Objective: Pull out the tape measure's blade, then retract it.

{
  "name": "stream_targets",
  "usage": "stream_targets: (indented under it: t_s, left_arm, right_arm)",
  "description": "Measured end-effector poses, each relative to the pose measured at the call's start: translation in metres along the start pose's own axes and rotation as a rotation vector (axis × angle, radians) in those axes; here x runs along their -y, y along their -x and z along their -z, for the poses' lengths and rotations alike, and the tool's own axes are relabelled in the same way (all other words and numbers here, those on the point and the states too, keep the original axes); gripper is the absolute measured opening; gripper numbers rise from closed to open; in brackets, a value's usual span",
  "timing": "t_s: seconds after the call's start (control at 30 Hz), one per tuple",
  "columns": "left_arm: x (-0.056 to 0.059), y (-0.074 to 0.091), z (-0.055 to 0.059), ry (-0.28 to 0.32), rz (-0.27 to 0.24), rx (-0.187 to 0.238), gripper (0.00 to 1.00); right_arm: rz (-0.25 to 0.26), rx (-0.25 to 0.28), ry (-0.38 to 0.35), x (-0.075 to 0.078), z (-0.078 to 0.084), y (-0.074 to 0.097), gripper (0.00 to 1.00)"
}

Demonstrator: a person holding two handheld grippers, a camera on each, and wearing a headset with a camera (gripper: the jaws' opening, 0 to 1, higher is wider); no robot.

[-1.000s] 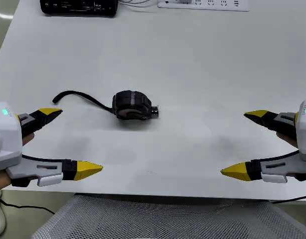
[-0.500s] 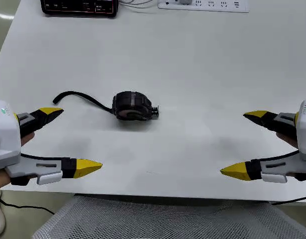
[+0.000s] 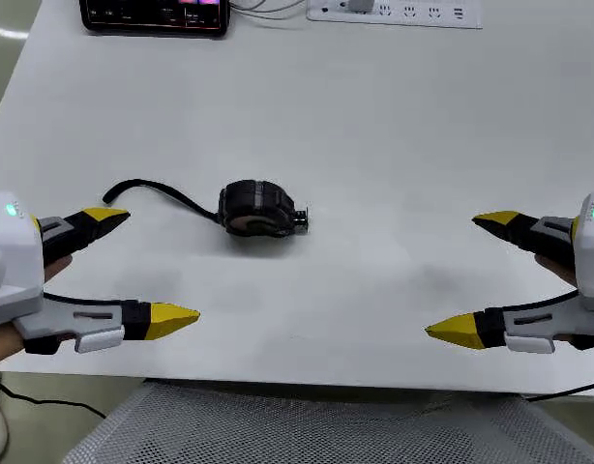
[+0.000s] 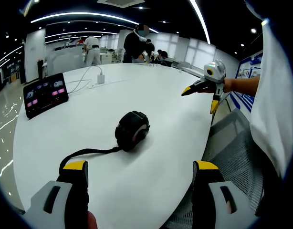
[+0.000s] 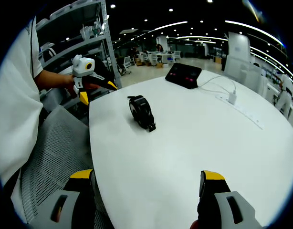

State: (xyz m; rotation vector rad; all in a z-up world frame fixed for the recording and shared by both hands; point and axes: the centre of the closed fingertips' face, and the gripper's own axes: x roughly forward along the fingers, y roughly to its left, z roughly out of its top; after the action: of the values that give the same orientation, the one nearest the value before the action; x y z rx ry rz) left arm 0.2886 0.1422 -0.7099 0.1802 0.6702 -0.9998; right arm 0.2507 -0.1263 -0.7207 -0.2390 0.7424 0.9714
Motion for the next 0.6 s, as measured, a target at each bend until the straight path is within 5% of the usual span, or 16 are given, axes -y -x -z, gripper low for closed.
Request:
stream_targets:
  t_s: [0.6]
  left_arm:
    - [-0.007,-0.011,-0.003,-0.052,0.037,-0.046,0.86]
  right_arm:
    - [-0.015,-0.008,0.037,0.007,-0.006,-0.01,0.89]
